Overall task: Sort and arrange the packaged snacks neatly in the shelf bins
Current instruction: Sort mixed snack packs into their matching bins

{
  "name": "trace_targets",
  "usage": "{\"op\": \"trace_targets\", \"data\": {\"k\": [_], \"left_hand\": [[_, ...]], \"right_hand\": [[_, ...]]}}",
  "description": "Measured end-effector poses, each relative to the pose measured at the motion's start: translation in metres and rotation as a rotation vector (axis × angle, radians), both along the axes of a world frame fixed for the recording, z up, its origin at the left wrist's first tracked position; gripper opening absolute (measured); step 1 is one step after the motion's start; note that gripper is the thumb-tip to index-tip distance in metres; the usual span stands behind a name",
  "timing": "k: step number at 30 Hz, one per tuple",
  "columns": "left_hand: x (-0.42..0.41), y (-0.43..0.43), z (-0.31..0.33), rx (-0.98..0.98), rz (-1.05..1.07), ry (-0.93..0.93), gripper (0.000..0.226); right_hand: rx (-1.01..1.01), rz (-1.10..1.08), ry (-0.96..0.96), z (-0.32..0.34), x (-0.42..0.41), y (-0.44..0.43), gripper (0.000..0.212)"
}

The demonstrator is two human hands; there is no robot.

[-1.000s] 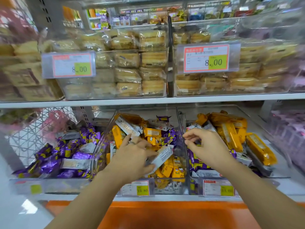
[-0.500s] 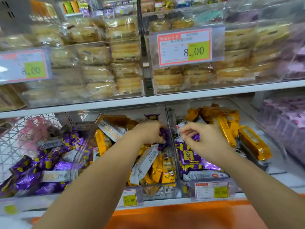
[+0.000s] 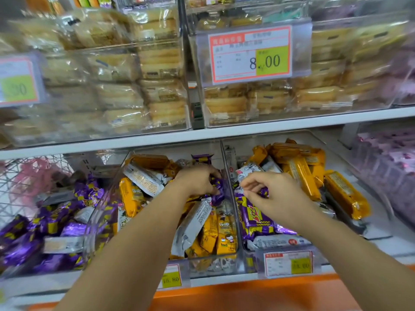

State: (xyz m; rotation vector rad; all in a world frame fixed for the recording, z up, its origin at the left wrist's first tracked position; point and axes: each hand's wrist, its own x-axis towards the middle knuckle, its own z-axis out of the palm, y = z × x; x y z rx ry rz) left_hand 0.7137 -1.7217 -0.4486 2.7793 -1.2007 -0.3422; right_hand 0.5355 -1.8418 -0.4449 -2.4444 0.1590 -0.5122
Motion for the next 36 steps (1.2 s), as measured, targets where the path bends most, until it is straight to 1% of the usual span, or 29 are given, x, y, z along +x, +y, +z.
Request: {"op": "trace_targets", "data": {"k": [5,8,10,13,16,19,22,24,26,29,30,32,33,35,36], "left_hand": [[-0.001,0.002,-0.004,-0.06,0.053,-0.057,0.037],[-0.004,0.004,-0.004,-0.098,0.081,-0.1,0.032],[-0.009,0.009,-0.003,-0.158,0.098,-0.111,0.028],[-0.021,0.02,0.0,-0.3,0.139,-0.104,0.021],[-0.037,0.033,0.005,-0.507,0.171,-0.115,0.016],[-0.052,0.045,0.013,-0.719,0.132,-0.181,0.017],[-0.067,0.055,0.025,-0.841,0.062,-0.263,0.012],[-0.075,0.058,0.03,-0.869,-0.05,-0.336,0.012],[-0.082,0.056,0.034,-0.851,-0.183,-0.401,0.01],[-0.095,0.041,0.037,-0.781,-0.367,-0.492,0.01],[-0.1,0.034,0.038,-0.752,-0.419,-0.515,0.01],[-0.11,0.019,0.036,-0.701,-0.5,-0.543,0.012],[-0.113,0.011,0.035,-0.689,-0.528,-0.551,0.013],[-0.117,-0.004,0.032,-0.686,-0.558,-0.546,0.016],[-0.118,-0.011,0.03,-0.699,-0.565,-0.531,0.018]], "right_hand": [[0.008,0.007,0.011,0.0,0.001,-0.001,0.015],[0.029,0.01,0.006,0.002,0.0,-0.002,0.015],[0.037,0.008,-0.008,0.004,-0.001,-0.004,0.017],[0.065,-0.007,-0.035,0.007,-0.003,-0.008,0.02],[0.116,-0.064,-0.119,0.012,-0.006,-0.014,0.019],[0.182,-0.102,-0.169,0.015,-0.012,-0.02,0.017],[0.213,-0.127,-0.189,0.013,-0.018,-0.027,0.025],[0.241,-0.14,-0.189,0.011,-0.022,-0.03,0.021],[0.276,-0.139,-0.189,0.011,-0.026,-0.032,0.022],[0.379,-0.089,-0.192,0.015,-0.033,-0.035,0.036],[0.415,-0.063,-0.186,0.018,-0.038,-0.035,0.044],[0.417,0.005,-0.176,0.021,-0.048,-0.035,0.059],[0.394,0.032,-0.172,0.022,-0.052,-0.038,0.062],[0.367,0.034,-0.186,0.022,-0.061,-0.047,0.055],[0.357,-0.001,-0.195,0.02,-0.065,-0.055,0.05]]}}
